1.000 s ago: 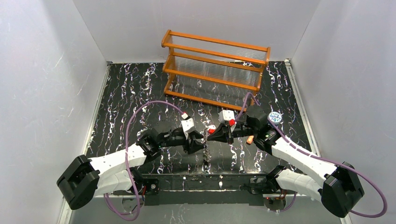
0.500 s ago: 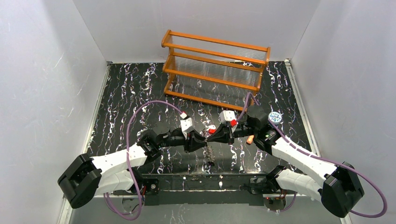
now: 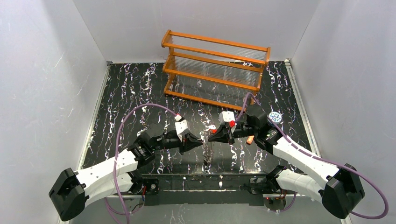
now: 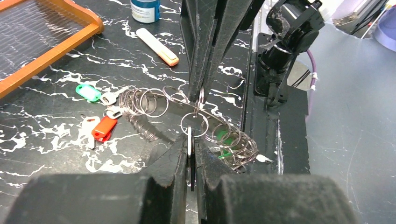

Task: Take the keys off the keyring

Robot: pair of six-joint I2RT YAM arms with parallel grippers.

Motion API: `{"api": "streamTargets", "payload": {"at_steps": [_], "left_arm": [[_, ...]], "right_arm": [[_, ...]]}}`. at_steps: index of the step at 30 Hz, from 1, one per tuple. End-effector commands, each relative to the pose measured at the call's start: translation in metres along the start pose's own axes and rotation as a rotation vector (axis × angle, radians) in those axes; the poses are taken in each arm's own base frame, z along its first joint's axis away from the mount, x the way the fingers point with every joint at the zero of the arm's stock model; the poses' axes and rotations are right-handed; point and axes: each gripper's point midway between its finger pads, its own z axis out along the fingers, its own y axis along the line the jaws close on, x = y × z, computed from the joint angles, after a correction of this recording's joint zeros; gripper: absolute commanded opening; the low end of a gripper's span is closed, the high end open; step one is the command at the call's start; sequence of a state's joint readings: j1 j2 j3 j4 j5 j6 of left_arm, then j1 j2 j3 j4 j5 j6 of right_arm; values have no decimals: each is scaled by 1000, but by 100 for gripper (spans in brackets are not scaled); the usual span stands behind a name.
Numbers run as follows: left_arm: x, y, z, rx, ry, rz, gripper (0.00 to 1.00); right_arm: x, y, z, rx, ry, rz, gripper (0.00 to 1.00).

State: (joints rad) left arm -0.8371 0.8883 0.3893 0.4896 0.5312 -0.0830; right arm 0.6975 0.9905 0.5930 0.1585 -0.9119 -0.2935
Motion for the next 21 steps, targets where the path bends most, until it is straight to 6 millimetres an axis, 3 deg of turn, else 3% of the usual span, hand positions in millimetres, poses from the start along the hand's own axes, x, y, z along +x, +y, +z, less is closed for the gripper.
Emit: {"api": "streamTargets", "payload": {"at_steps": [1, 14, 21], "left_arm": [[-4, 6, -5, -33, 64, 40, 1], [-51, 12, -4, -76, 47, 91, 0], [-58, 17, 1, -104, 60, 14, 0]], "right_arm": [[-24, -9, -2, 12, -16, -74, 1], [-21, -6, -1, -33, 18, -52, 1], [-19, -4, 1, -48, 44, -44, 1]]}}
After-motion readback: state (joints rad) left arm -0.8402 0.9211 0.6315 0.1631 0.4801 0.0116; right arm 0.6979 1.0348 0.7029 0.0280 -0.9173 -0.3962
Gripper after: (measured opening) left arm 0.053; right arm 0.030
